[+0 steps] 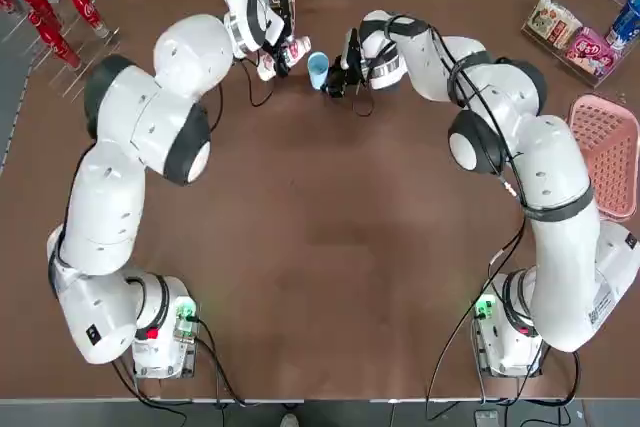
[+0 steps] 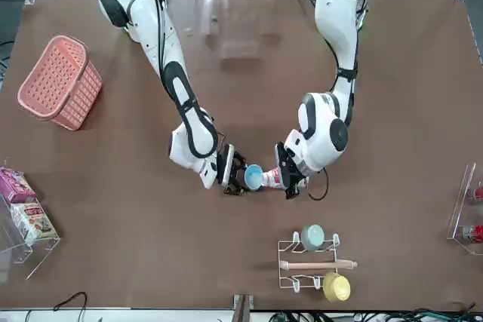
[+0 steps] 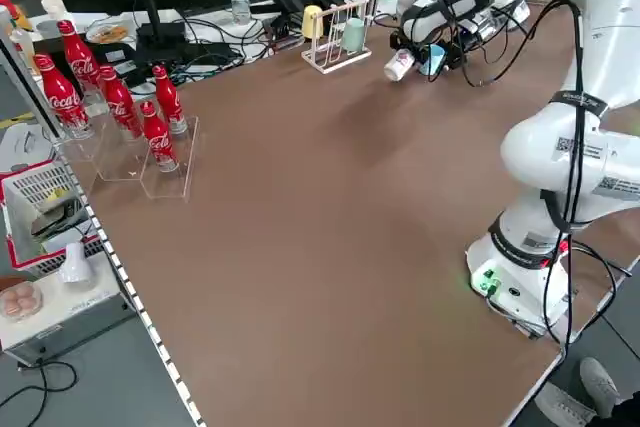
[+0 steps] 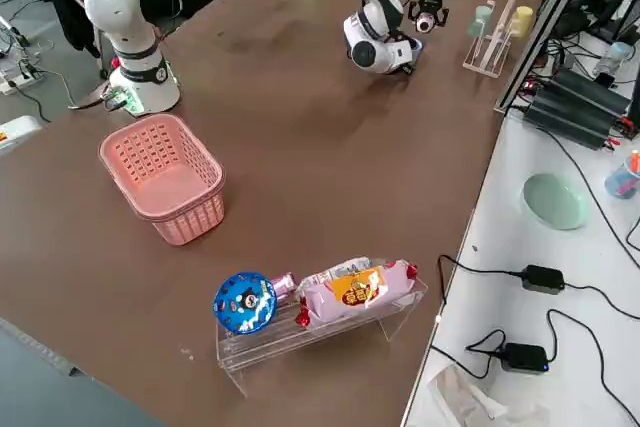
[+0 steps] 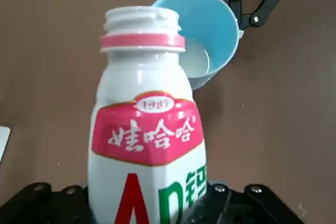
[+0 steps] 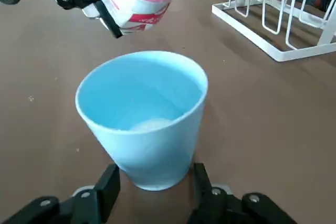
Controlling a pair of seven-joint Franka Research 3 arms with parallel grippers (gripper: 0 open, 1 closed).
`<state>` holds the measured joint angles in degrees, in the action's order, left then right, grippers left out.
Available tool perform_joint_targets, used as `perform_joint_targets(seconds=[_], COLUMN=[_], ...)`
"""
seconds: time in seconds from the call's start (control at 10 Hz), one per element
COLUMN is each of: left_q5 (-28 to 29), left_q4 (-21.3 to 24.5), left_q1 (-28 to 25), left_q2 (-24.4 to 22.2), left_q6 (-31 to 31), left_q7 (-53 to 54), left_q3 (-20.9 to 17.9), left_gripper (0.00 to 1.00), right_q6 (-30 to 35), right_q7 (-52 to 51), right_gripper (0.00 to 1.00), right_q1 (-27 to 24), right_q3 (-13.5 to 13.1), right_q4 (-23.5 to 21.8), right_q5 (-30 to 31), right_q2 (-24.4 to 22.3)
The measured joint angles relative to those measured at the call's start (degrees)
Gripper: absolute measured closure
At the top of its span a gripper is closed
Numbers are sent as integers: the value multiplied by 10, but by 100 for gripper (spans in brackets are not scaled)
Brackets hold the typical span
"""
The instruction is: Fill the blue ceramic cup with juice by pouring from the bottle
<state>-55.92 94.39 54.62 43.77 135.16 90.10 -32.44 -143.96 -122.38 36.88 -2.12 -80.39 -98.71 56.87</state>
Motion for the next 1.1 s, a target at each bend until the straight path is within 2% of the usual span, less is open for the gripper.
perform_joint_targets(seconds=[0.1,0.5,1.1], left_q5=[0,9,24], left_q4=[0,1,1], left_q1=[23,73,95], left_q2=[4,23,29], left_q6=[0,0,0], left_q7=[0,0,-6], left_q3=[-24,-74,-113], left_gripper=[55,55,55], right_q6=[0,0,0], right_q7=[0,0,0], right_gripper=[35,35,35], right_q1=[0,0,0], right_q3=[0,0,0], right_q4=[0,0,0], right_q5=[0,0,-1], right_q2=[0,0,0])
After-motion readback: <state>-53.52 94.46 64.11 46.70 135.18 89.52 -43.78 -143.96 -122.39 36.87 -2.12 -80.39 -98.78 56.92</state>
